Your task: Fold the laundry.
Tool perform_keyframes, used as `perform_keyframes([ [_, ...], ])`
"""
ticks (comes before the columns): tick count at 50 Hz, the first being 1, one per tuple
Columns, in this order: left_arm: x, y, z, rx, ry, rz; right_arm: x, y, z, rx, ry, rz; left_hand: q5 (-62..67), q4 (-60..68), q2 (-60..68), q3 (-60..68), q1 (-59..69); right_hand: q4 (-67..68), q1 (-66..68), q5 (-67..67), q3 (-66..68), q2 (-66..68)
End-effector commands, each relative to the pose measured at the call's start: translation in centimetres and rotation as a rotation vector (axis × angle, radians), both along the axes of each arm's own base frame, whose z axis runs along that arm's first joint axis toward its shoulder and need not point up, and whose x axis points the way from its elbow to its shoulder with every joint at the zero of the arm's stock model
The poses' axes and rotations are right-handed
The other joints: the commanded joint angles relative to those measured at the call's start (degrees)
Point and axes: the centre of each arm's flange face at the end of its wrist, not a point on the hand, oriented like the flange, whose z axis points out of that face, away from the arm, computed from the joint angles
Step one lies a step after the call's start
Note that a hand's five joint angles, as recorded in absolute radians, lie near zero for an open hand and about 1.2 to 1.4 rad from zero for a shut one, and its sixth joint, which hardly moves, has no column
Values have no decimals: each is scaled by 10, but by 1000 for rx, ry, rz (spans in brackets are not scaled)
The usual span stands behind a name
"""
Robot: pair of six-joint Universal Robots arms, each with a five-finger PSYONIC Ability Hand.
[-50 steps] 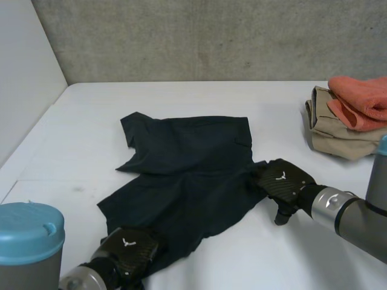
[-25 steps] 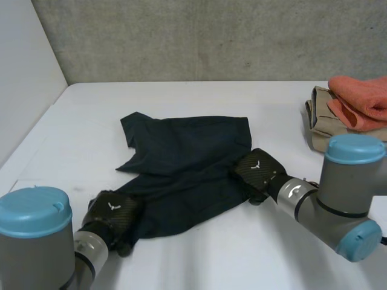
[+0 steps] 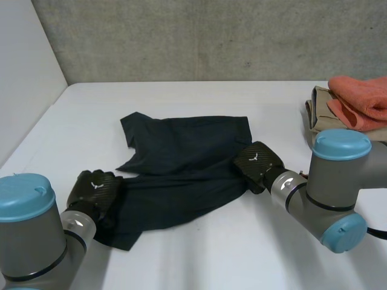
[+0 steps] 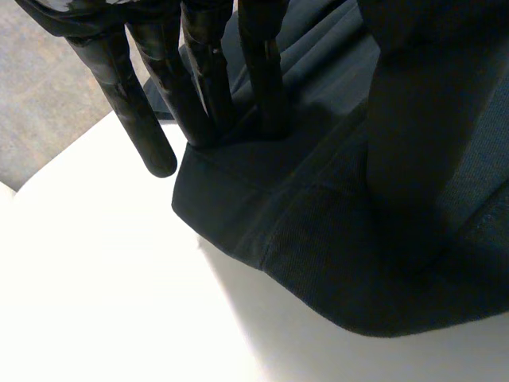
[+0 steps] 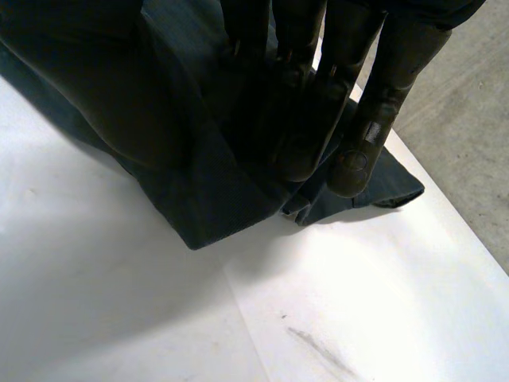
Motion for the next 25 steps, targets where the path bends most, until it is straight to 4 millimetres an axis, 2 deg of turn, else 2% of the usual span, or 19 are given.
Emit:
perform_keyframes([
  [1,2,-7,1,-46,-13,1,-6,11,17,30,18,-15,335,334,336,341,330,120,260,146,122,131],
  [3,3,-9,1,-44,-13,4,-9,13,25,40,24,-23,448,446,448,454,442,120,260,146,122,131],
  [8,1,-7,9,-64,-31,-14,-15,22,40,78,60,-33,448,446,449,454,443,120,260,146,122,131],
  [10,2,-6,23,-97,-34,-18,-18,27,48,97,77,-36,448,446,449,454,443,120,260,146,122,131],
  [11,3,-2,40,-135,-27,-22,-22,34,60,111,91,-39,448,446,449,454,443,120,260,146,122,131],
  [13,4,3,55,-166,-14,-30,-26,44,76,120,102,-38,448,446,449,454,443,120,260,146,122,131],
  [14,4,8,64,-180,-7,-44,-32,54,89,136,123,-34,448,446,449,454,443,120,260,146,122,131],
  [17,4,24,83,-180,7,-103,-42,71,104,170,184,-20,448,446,449,454,443,120,260,146,122,131],
  [18,4,30,86,-167,9,-123,-51,82,110,196,240,-14,448,446,449,454,443,120,260,146,122,131],
  [19,6,44,92,-126,5,-164,-57,86,113,211,268,-17,448,446,449,454,443,120,260,146,122,131],
  [21,8,59,97,-75,2,-201,-69,96,119,238,320,-20,448,446,449,454,443,120,260,146,122,131],
  [22,9,66,98,-44,-2,-217,-78,108,122,268,364,-9,448,446,449,454,443,120,260,146,122,131],
  [25,14,91,98,87,-14,-277,-84,122,124,273,400,22,448,446,449,454,443,120,260,146,122,131],
])
